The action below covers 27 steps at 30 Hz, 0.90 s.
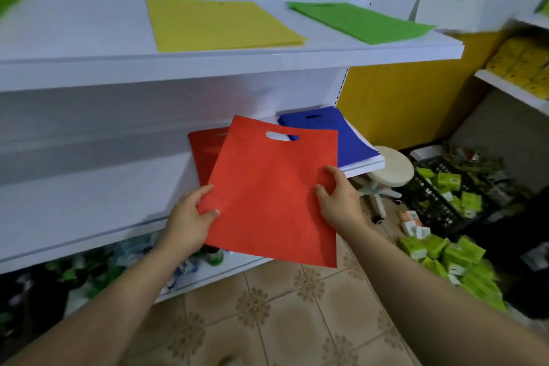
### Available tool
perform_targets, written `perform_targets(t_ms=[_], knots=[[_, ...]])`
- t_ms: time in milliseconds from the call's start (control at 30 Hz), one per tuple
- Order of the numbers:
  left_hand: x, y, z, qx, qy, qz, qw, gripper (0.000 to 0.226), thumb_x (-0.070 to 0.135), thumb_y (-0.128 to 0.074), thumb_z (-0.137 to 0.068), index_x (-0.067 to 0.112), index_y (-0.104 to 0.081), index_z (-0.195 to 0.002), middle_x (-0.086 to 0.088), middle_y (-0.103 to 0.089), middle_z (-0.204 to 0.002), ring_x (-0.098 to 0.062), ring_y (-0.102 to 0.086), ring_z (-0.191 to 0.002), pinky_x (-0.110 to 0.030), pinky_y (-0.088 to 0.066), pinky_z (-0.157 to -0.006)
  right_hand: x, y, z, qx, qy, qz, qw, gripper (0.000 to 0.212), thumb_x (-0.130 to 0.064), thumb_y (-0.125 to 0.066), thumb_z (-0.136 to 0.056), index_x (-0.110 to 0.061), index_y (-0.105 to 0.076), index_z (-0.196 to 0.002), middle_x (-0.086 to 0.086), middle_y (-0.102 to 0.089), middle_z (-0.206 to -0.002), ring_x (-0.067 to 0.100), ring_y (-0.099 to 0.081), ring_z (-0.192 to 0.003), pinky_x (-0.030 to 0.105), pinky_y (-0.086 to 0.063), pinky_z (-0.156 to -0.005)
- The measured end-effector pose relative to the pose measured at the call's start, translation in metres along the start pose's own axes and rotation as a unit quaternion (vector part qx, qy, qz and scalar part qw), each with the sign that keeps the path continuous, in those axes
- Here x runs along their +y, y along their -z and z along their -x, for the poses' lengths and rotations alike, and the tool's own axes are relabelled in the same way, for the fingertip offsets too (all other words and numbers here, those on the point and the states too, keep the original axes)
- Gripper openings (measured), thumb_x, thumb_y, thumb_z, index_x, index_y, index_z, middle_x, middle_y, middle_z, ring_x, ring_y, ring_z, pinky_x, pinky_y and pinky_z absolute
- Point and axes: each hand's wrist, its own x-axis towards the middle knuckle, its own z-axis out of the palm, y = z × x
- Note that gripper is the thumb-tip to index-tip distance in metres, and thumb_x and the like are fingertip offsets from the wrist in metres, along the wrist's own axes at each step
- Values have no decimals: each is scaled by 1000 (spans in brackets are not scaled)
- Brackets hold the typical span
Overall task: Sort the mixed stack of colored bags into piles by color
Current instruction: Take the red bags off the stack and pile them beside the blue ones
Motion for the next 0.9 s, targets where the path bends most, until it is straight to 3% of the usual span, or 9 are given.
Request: perform_targets(t_ms=[133, 300, 500, 633, 767, 833, 900], knots=[[-15, 0, -34, 30, 20, -20, 999, 50, 3, -62, -88, 17, -49, -135, -7, -47, -134, -21, -54, -113, -34, -46, -96, -6, -33, -51, -59, 39, 39, 997, 49, -20, -55, -93, -16, -42, -140, 7, -50, -137, 23, -48, -124, 28, -36, -97], [-25, -3, -67, 54, 37, -66, 996, 51, 9, -61, -90, 16, -46, -138, -5, -45, -137, -20, -49, -121, -29, -40, -97, -5, -58, -105, -107, 95, 78, 987, 42, -17, -55, -94, -15, -47, -135, 13, -49, -126, 28, -51, -112, 23, -32, -83], [-36, -24, -100, 69, 55, -120, 989, 62, 17, -62, -90, 13, -34, -145, -7, -35, -143, -19, -41, -126, -23, -32, -100, 5, -102, -165, -140, 120, 78, 980, 40, -21, -57, -93, -16, -51, -132, 13, -49, -125, 28, -52, -109, 27, -37, -85], [-56, -35, -126, 29, 42, -184, 982, 85, 30, -72, -81, 13, -24, -149, -5, -31, -144, -20, -37, -129, -33, -31, -109, 13, -131, -205, -179, 141, 85, 970, 39, -21, -53, -96, -14, -49, -133, 13, -43, -129, 30, -55, -105, 25, -37, -85], [-74, -41, -153, 16, 71, -254, 965, 116, 68, -67, -61, 25, -10, -151, -8, -21, -153, -33, -26, -137, -50, -29, -111, 19, -167, -240, -226, 150, 87, 959, 56, -34, -56, -94, -13, -36, -142, 11, -33, -142, 32, -49, -120, 36, -41, -100], [-84, -48, -160, -18, 98, -298, 949, 123, 69, -71, -60, 28, 1, -151, -9, -4, -158, -33, -12, -143, -53, -22, -114, 24, -182, -252, -277, 134, 122, 944, 77, -47, -59, -89, -16, -22, -149, 9, -23, -151, 34, -38, -131, 45, -37, -108], [-92, -55, -164, -71, 102, -380, 916, 117, 65, -71, -66, 26, -2, -152, -12, 1, -158, -32, -9, -144, -50, -21, -115, 31, -192, -260, -310, 119, 178, 926, 84, -53, -59, -87, -20, -17, -151, 8, -15, -156, 36, -31, -136, 46, -33, -111]])
